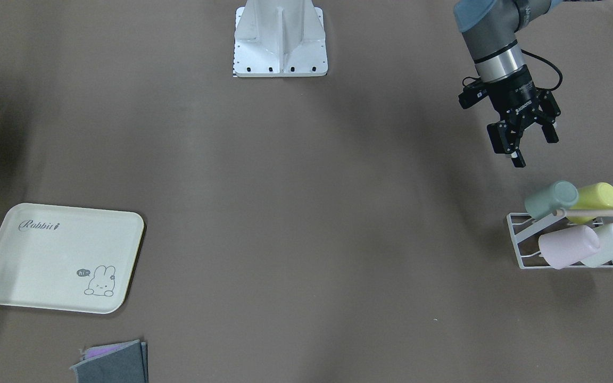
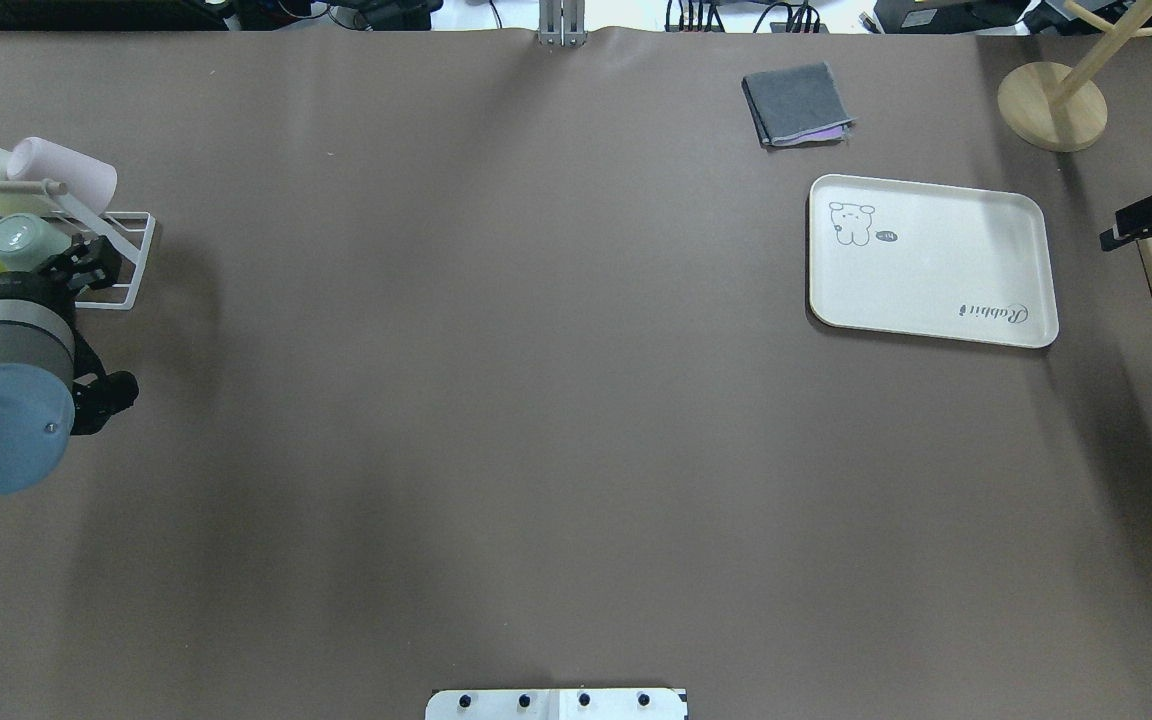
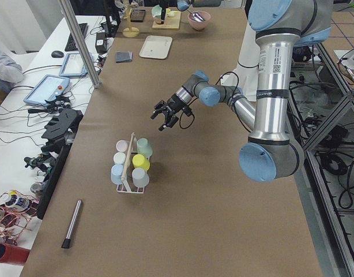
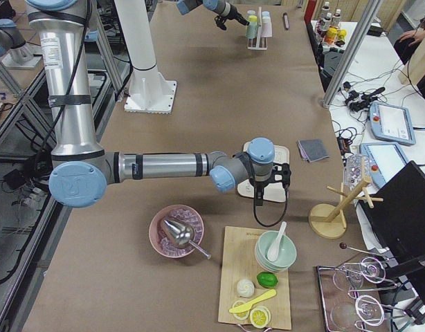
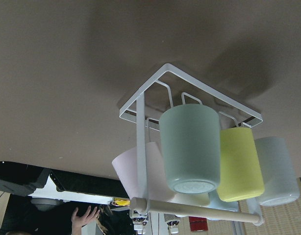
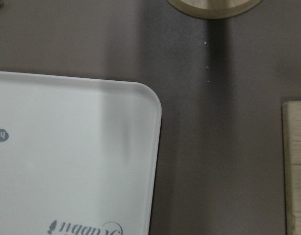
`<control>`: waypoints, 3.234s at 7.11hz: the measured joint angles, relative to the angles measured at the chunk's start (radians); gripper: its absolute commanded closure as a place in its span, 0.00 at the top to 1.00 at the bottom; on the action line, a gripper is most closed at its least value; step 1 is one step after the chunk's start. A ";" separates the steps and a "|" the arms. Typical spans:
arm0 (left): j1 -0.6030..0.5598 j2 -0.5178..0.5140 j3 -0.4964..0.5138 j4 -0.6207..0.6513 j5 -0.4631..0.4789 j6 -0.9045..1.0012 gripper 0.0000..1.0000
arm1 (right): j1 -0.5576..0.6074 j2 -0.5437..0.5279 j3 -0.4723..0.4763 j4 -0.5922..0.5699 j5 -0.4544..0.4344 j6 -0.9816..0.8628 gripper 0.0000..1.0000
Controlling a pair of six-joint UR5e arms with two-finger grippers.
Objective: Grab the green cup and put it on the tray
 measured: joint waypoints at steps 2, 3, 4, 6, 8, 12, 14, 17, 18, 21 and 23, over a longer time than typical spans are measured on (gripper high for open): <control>0.038 0.012 0.062 -0.013 0.067 -0.004 0.97 | -0.057 0.030 -0.077 0.047 -0.003 0.052 0.95; 0.052 0.012 0.100 -0.034 0.092 -0.005 0.97 | -0.075 0.039 -0.110 0.051 -0.005 0.061 0.93; 0.058 0.012 0.128 -0.053 0.110 -0.004 0.97 | -0.087 0.046 -0.138 0.052 -0.006 0.065 0.83; 0.060 0.007 0.163 -0.072 0.128 -0.003 0.97 | -0.105 0.063 -0.169 0.051 -0.007 0.066 0.75; 0.060 0.010 0.188 -0.095 0.136 0.000 0.97 | -0.115 0.082 -0.185 0.051 -0.012 0.065 0.72; 0.052 0.018 0.291 -0.306 0.173 0.108 0.97 | -0.121 0.110 -0.212 0.052 -0.033 0.066 0.46; 0.038 0.035 0.325 -0.424 0.180 0.177 0.97 | -0.122 0.113 -0.214 0.051 -0.033 0.066 0.45; 0.030 0.119 0.327 -0.584 0.267 0.198 0.98 | -0.123 0.111 -0.218 0.051 -0.033 0.066 0.11; 0.030 0.133 0.329 -0.613 0.276 0.199 0.98 | -0.123 0.110 -0.218 0.051 -0.032 0.066 0.00; 0.031 0.113 0.331 -0.629 0.281 0.200 0.98 | -0.118 0.108 -0.214 0.053 -0.023 0.062 0.00; 0.030 0.097 0.344 -0.629 0.282 0.199 0.98 | -0.094 0.112 -0.200 0.056 0.001 0.058 0.00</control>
